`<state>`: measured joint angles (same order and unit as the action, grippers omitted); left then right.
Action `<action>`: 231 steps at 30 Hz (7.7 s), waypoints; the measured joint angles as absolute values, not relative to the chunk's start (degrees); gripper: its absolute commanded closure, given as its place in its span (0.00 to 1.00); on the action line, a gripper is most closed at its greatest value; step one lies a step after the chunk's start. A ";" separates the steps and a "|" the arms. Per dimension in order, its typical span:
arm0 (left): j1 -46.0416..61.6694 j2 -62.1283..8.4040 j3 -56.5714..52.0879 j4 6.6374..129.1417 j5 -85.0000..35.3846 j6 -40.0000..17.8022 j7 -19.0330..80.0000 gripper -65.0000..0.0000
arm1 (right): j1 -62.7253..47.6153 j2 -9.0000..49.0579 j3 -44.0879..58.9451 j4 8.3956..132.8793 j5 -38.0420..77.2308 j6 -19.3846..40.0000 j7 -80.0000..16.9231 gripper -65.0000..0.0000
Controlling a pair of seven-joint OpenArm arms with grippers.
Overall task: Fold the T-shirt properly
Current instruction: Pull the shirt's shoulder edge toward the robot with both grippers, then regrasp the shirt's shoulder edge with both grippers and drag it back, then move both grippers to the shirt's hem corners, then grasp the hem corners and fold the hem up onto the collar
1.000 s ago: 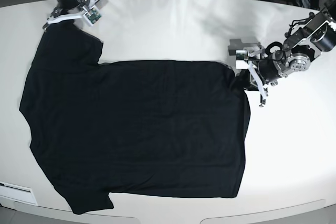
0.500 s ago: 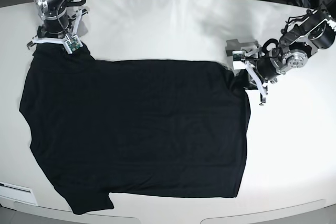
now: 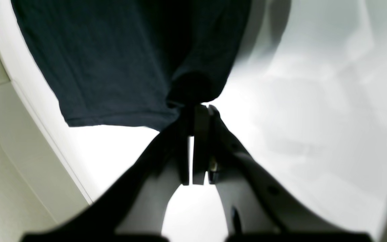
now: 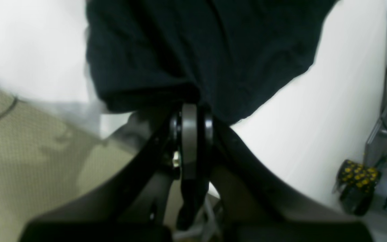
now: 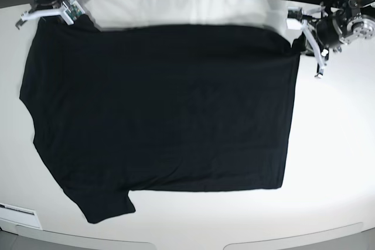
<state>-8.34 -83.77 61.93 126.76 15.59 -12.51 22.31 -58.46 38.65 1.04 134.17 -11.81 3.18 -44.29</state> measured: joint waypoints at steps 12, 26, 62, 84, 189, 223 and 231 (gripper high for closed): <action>4.64 -88.58 61.80 132.44 19.46 -12.14 25.80 1.00 | -74.22 38.61 3.03 134.26 -10.50 0.14 -44.31 1.00; -1.69 -79.44 61.82 126.48 26.87 -6.68 24.84 1.00 | -56.01 38.37 3.07 134.23 -12.75 4.67 -37.82 1.00; -6.20 -58.74 50.39 110.74 24.34 28.36 35.00 0.49 | -26.94 37.95 2.87 123.09 3.75 -0.43 -34.50 0.38; -4.14 -42.41 46.04 101.78 8.91 4.80 33.32 1.00 | -24.93 32.23 2.90 105.95 15.35 17.74 -40.38 1.00; -3.20 -25.87 -10.57 73.38 -63.90 -26.20 58.08 1.00 | 33.71 26.00 6.66 34.26 49.04 37.76 -45.58 0.40; -8.27 -36.77 -10.07 83.15 -83.57 -39.55 76.77 1.00 | -1.76 48.27 5.63 99.83 75.26 39.18 -72.71 1.00; -2.98 -41.85 -10.02 87.72 -83.59 -39.53 76.69 1.00 | -10.50 48.07 12.51 104.40 75.53 39.22 -74.00 1.00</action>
<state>-2.98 -41.85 -10.02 87.72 -83.59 -39.53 76.69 -10.50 48.07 12.51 104.40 75.53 39.22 -74.00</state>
